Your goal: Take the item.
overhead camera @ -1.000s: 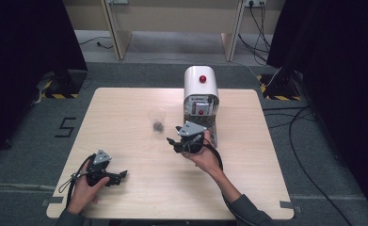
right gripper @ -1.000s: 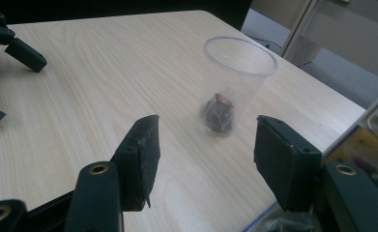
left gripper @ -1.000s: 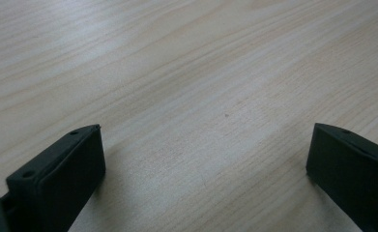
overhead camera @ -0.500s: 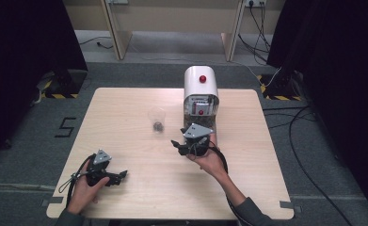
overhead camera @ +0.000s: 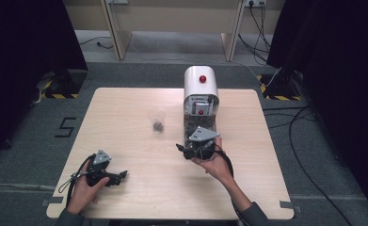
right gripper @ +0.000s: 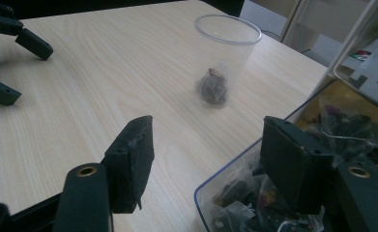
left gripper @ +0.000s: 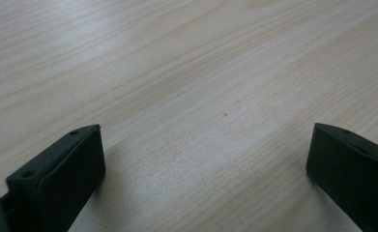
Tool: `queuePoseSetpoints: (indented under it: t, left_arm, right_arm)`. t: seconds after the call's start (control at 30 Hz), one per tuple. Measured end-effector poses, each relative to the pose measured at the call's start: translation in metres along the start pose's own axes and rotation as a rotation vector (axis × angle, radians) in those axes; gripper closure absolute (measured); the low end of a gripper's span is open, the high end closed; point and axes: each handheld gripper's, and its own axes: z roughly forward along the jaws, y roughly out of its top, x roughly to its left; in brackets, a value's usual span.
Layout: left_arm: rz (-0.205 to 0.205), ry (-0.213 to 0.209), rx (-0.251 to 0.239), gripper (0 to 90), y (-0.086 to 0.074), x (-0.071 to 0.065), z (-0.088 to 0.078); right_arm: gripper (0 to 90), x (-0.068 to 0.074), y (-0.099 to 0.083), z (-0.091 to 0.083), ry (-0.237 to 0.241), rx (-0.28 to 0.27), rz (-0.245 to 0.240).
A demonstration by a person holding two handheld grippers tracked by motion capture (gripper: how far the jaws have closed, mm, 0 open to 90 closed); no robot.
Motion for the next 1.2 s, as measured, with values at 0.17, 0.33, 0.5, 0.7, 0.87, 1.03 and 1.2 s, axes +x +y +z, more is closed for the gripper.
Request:
queuePoseSetpoints:
  t: [0.17,0.33,0.5,0.7,0.87,1.03,1.2]
  left_arm:
    - [0.000,0.000,-0.001,0.0,0.000,0.000,0.000]
    - [0.000,-0.001,-0.001,0.0,0.000,0.000,0.000]
    - [0.000,-0.001,-0.001,0.0,0.000,0.000,0.000]
    - [0.000,-0.001,-0.001,0.0,0.000,0.000,0.000]
    - [0.001,-0.001,-0.001,0.0,0.000,0.000,0.000]
    - [0.001,-0.001,-0.001,0.0,0.000,0.000,0.000]
    - [0.001,-0.001,-0.001,0.0,0.000,0.000,0.000]
  right_arm:
    - [37.3,-0.002,-0.004,-0.005,-0.007,0.001,-0.003]
    - [36.9,-0.003,-0.009,-0.011,-0.019,0.007,0.010]
    - [36.6,-0.005,-0.012,-0.018,-0.028,0.005,0.022]
    - [36.0,-0.007,-0.014,-0.025,-0.039,0.000,0.031]
    - [35.5,-0.009,-0.018,-0.032,-0.047,-0.006,0.036]
    - [33.9,-0.011,-0.022,-0.039,-0.055,0.003,0.055]
    - [32.5,-0.011,-0.025,-0.044,-0.057,0.004,0.060]
